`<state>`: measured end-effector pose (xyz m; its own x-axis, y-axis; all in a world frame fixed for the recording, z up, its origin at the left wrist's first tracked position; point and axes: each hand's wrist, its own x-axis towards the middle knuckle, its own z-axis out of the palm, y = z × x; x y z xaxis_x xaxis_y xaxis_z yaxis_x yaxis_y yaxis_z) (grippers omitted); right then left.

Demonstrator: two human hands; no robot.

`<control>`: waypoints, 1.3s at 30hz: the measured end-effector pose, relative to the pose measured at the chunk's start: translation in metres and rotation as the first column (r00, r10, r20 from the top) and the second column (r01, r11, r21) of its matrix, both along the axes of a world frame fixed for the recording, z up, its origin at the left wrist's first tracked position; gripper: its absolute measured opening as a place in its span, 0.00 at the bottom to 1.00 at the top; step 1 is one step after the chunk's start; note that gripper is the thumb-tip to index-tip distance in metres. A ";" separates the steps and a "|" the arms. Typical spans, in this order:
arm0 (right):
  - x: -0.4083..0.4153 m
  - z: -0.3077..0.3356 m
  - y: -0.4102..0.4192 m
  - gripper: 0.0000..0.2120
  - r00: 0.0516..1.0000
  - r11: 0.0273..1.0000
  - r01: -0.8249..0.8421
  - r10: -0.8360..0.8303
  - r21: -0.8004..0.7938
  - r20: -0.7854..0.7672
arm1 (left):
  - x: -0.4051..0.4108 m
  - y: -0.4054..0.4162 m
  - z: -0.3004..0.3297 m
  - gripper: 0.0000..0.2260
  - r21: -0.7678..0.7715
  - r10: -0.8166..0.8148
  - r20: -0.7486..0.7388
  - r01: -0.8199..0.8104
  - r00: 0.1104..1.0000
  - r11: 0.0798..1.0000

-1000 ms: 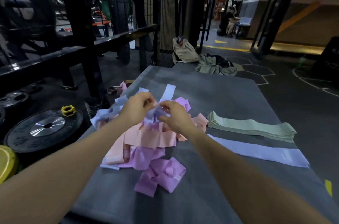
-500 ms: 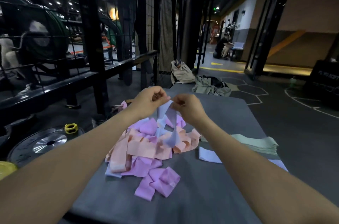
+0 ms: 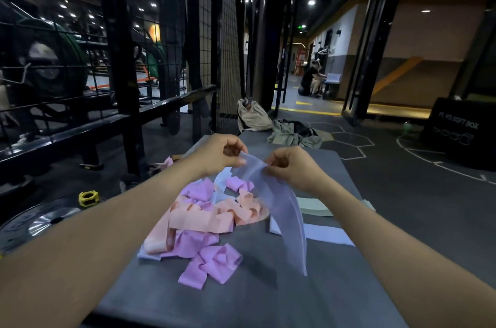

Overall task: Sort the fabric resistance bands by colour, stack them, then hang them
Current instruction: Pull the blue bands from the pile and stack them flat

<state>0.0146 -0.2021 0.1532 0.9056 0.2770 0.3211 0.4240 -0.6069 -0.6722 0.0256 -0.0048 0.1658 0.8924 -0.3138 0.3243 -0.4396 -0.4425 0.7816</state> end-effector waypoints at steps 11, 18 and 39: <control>-0.011 -0.007 -0.014 0.08 0.998 0.993 -0.007 0.014 0.120 -0.063 | -0.005 -0.034 -0.002 0.14 0.022 0.052 0.184 -0.057 0.981 0.998; -0.003 -0.006 -0.008 0.08 0.998 0.969 0.035 -0.020 0.245 -0.061 | -0.012 -0.039 0.006 0.10 -0.219 -0.053 0.020 0.056 0.998 0.974; -0.010 0.000 0.004 0.10 0.983 0.867 0.108 -0.019 0.487 -0.184 | -0.005 -0.041 -0.015 0.10 -0.373 -0.031 -0.046 0.011 0.998 0.928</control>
